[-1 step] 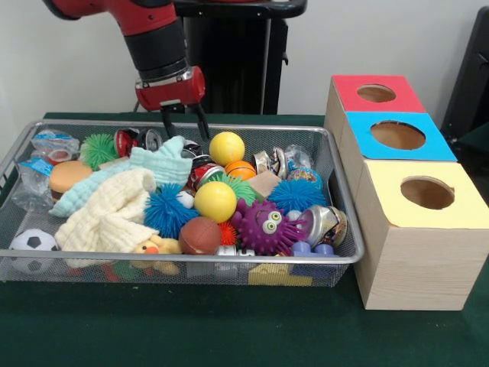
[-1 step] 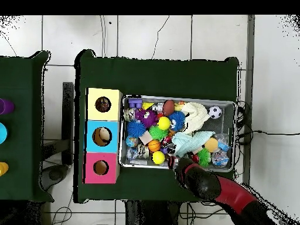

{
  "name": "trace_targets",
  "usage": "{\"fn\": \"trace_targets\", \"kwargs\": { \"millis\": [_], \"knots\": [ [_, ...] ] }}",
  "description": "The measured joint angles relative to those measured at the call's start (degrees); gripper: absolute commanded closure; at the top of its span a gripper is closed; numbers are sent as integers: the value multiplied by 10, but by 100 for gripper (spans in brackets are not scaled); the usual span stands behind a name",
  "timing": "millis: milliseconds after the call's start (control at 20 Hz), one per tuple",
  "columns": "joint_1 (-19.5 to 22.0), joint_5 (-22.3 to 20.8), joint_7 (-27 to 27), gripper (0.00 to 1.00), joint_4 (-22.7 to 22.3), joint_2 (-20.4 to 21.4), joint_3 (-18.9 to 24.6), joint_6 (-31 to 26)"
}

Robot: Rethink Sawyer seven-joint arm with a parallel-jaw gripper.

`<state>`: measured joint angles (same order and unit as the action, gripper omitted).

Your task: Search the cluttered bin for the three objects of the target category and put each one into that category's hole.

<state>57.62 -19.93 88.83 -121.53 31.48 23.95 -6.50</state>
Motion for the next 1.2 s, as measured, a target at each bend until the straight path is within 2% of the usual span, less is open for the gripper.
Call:
{"fn": "trace_targets", "kwargs": {
  "millis": [700, 1200],
  "knots": [
    [0, 3, 0, 0, 0, 24, 0, -4],
    [-15, 37, 0, 0, 17, 47, 0, -33]
  ]
}}
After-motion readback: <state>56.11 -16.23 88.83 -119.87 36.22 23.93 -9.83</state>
